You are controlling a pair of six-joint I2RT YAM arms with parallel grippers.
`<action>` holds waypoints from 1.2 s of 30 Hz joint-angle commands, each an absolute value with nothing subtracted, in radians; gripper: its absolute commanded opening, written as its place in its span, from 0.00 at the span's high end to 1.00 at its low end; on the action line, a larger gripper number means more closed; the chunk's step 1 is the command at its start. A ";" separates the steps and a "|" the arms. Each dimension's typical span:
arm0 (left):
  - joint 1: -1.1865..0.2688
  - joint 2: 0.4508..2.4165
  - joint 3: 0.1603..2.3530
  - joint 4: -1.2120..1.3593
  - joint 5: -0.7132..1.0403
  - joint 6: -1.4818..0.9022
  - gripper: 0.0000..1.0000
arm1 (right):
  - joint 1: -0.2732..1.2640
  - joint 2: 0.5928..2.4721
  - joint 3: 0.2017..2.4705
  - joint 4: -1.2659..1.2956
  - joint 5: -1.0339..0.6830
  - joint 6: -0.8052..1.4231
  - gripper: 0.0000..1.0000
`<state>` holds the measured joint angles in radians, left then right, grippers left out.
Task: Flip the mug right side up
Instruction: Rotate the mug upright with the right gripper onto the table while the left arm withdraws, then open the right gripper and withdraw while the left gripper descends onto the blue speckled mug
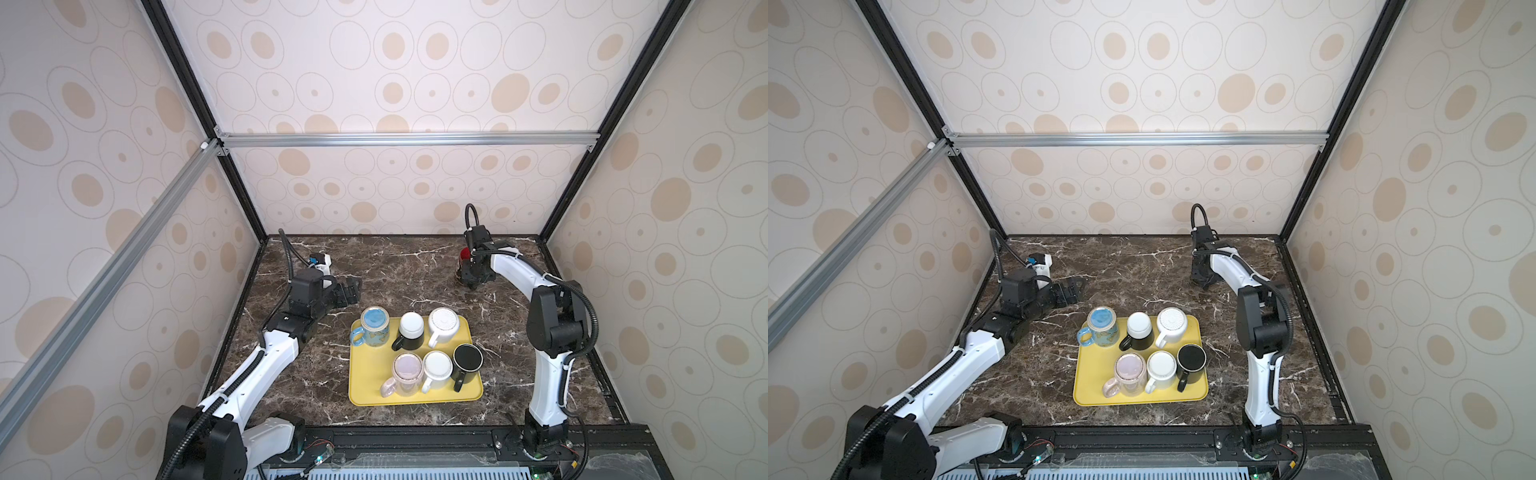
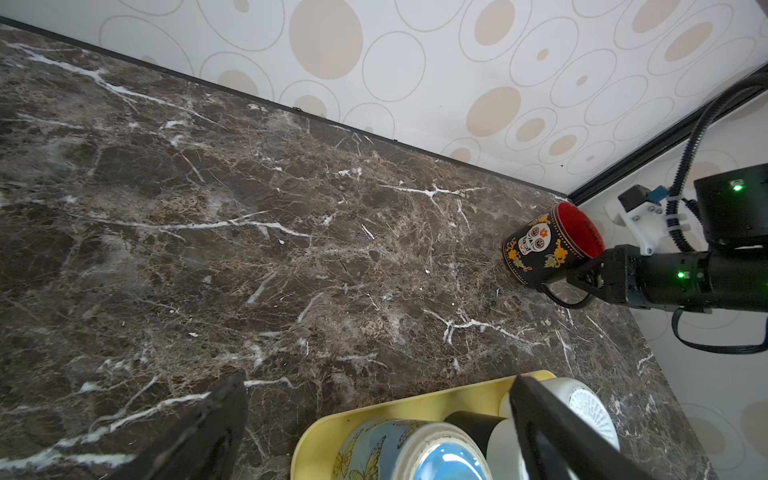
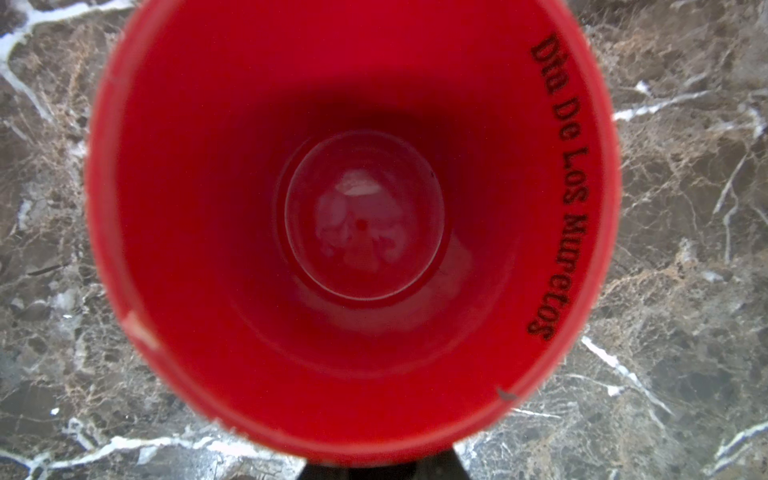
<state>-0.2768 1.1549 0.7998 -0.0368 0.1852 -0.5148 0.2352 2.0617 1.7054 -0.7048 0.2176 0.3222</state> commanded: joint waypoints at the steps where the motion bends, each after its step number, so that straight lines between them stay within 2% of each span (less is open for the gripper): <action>1: -0.278 1.155 0.793 -0.007 0.197 -0.494 0.00 | 0.235 2.030 1.722 -0.644 0.208 0.331 0.58; 5: -0.278 1.160 0.795 -0.003 0.204 -0.499 0.00 | 0.235 1.982 1.689 -0.635 0.188 0.344 0.43; 9: -0.278 1.158 0.807 -0.028 0.191 -0.490 0.00 | 0.235 1.886 1.643 -0.637 0.187 0.351 0.37; 17: -0.279 1.155 0.836 -0.130 0.126 -0.436 0.01 | 0.271 1.646 1.549 -0.670 0.218 0.314 0.38; 25: -0.285 1.164 0.843 -0.231 0.089 -0.382 0.04 | 0.520 1.339 1.256 -0.447 0.087 0.087 0.38; 29: -0.299 1.137 0.842 -0.301 0.095 -0.369 0.05 | 0.614 1.282 1.240 -0.527 0.056 0.093 0.37; 36: -0.417 1.099 0.828 -0.453 0.082 -0.365 0.08 | 0.631 1.234 1.216 -0.637 0.008 0.093 0.40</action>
